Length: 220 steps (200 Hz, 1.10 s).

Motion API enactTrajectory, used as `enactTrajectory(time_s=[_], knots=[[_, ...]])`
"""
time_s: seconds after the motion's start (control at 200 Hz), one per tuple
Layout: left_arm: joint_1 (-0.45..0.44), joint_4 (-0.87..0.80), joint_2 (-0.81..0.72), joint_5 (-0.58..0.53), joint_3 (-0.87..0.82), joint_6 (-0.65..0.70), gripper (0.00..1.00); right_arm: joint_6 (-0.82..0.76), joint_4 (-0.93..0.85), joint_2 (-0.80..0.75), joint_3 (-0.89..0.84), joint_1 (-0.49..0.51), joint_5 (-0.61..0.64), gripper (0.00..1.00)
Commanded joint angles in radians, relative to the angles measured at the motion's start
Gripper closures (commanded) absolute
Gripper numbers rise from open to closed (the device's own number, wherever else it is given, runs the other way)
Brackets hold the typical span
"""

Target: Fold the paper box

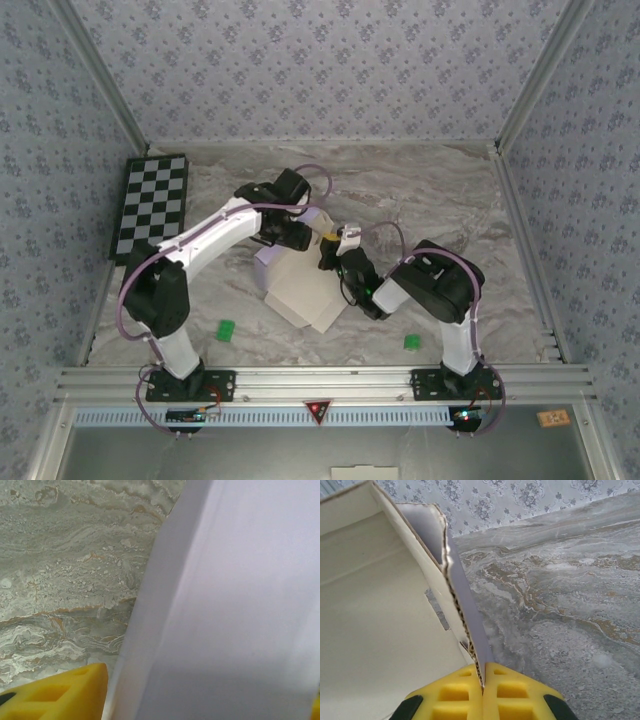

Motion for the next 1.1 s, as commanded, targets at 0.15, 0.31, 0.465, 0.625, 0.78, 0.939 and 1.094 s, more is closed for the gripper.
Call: enactTrajectory(time_s=[0.15, 0.31, 0.465, 0.625, 0.78, 0.939, 1.094], knots=[[0.061, -0.014, -0.105, 0.126, 0.1, 0.013, 0.29, -0.059, 0.053, 0.033, -0.024, 0.014, 0.023, 1.0], [0.106, -0.034, -0.075, 0.157, 0.098, 0.033, 0.27, -0.084, 0.002, 0.019, -0.008, 0.02, 0.023, 1.0], [0.121, -0.036, -0.04, 0.195, 0.058, 0.059, 0.32, -0.094, -0.021, 0.017, 0.003, 0.022, 0.02, 1.0], [0.13, 0.012, -0.038, 0.214, -0.015, 0.045, 0.41, -0.11, -0.039, 0.014, 0.01, 0.028, 0.01, 1.0], [0.16, 0.091, -0.049, 0.239, -0.099, 0.006, 0.51, -0.141, -0.077, -0.002, 0.024, 0.032, 0.002, 1.0], [0.201, 0.182, -0.076, 0.324, -0.187, -0.05, 0.52, -0.167, -0.14, -0.055, 0.045, 0.046, -0.005, 0.99], [0.232, 0.271, -0.097, 0.4, -0.244, -0.109, 0.54, -0.173, -0.203, -0.095, 0.085, 0.068, -0.014, 0.99]])
